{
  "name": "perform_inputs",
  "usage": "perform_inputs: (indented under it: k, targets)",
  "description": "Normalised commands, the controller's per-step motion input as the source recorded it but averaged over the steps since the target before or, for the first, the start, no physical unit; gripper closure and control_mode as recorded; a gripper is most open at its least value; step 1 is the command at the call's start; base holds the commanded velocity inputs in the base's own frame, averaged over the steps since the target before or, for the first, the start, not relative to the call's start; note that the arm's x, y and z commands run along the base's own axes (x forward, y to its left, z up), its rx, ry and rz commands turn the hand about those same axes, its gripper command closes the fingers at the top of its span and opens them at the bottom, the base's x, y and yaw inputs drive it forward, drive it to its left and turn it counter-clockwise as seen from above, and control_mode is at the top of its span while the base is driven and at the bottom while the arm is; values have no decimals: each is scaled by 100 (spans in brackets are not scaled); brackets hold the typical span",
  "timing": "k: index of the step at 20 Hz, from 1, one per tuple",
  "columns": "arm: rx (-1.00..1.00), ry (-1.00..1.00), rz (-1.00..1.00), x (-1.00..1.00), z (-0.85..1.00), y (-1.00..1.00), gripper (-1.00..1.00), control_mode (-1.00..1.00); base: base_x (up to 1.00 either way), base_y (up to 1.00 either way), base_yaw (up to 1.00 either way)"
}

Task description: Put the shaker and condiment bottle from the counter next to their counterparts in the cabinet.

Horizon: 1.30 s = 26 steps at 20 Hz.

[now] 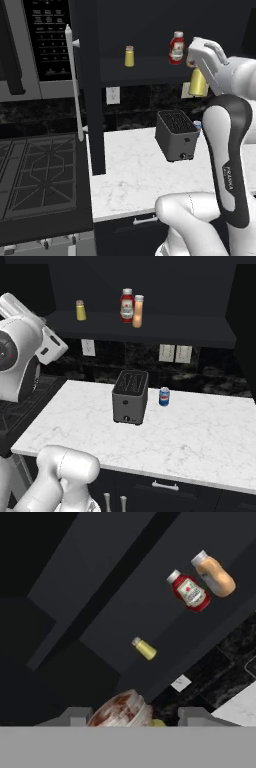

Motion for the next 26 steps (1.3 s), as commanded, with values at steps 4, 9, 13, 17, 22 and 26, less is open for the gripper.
perform_inputs:
  k: [4,9,13,17,22,26]
  targets:
    - [0,-19,1,40,0,23,100,-100,0,0,0]
    - [0,-5,2,36,22,12,100,-100,0,0,0]
    - [0,0,1,44,36,2,100,-100,0,0,0]
    - [-2,0,0,35,14,0,100,-100,0,0,0]
    - [-7,-3,0,27,0,0,100,-100,0,0,0]
    - [-3,-1,0,29,0,0,100,-100,0,0,0]
